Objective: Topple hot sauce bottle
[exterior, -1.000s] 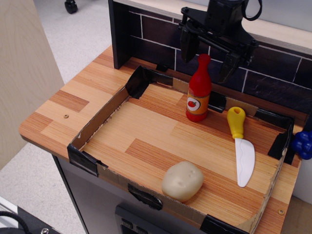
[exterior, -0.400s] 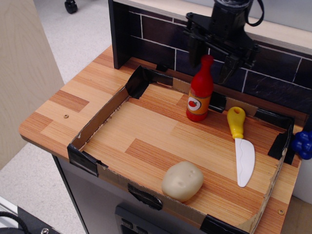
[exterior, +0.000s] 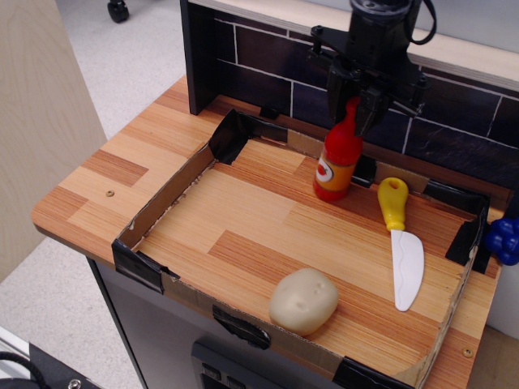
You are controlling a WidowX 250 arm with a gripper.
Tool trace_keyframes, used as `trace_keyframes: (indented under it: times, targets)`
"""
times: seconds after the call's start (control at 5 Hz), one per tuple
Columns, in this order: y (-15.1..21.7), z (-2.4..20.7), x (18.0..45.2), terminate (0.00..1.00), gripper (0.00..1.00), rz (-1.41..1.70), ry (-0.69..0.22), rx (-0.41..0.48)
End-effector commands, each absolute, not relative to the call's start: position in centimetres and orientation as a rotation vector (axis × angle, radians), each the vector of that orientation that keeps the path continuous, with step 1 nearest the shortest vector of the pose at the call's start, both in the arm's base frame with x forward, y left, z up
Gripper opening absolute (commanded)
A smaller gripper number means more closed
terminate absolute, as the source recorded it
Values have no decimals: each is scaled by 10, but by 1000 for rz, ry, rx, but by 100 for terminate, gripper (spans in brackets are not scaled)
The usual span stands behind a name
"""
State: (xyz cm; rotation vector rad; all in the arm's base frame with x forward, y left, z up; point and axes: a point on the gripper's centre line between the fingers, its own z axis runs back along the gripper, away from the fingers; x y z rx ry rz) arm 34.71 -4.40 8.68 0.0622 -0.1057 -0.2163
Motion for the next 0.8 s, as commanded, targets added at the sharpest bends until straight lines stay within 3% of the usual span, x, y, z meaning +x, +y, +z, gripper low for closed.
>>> trace_keyframes:
  times: [0.0, 0.2, 0.4, 0.6]
  targets:
    - [-29, 116, 334, 0, 0, -445, -240, -48]
    - [-24, 117, 325, 0, 0, -444, -368, -135]
    - [-18, 114, 320, 0, 0, -356, -528, -140]
    - [-12, 107, 316, 0, 0, -282, -604, -145]
